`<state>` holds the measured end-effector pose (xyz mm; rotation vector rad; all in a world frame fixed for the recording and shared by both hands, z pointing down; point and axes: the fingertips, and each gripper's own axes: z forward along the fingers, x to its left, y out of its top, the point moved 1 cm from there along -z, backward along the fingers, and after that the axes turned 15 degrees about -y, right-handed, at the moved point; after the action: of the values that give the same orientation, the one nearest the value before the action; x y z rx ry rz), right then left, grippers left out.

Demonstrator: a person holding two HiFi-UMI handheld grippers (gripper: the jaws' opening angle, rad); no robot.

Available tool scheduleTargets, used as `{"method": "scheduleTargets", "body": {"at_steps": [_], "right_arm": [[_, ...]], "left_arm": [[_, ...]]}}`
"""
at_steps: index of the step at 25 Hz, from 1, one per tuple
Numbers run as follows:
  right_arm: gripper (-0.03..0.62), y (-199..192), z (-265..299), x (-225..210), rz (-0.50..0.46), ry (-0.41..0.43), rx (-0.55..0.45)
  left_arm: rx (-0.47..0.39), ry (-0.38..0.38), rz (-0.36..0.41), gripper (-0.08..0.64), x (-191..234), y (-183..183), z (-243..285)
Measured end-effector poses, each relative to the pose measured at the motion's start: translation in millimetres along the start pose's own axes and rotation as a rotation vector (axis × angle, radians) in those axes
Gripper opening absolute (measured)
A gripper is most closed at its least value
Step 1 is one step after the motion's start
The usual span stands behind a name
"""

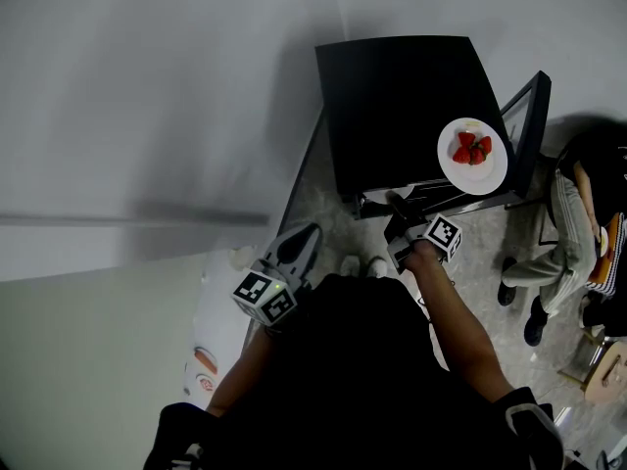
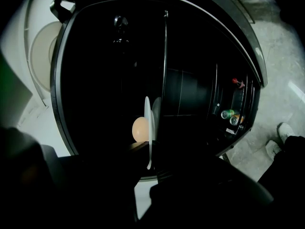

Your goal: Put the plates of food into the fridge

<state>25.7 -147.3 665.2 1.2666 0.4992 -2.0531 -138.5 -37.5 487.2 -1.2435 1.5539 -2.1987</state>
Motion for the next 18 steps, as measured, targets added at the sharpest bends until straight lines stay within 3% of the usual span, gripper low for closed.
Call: {"method": "scheduleTargets", "body": {"at_steps": [16, 18], "right_arm": [[0.037, 3.4, 8.3, 12.1, -0.018, -0.001, -0.007], [0.079, 2.4, 6.6, 16.4, -0.032, 0.0, -0.013]], "left_arm": [[0.0, -0.007, -0.01, 0.025, 1.9, -3.4, 4.3], [0.0, -0.008, -0.011, 0.025, 1.0, -3.5, 3.9]]}}
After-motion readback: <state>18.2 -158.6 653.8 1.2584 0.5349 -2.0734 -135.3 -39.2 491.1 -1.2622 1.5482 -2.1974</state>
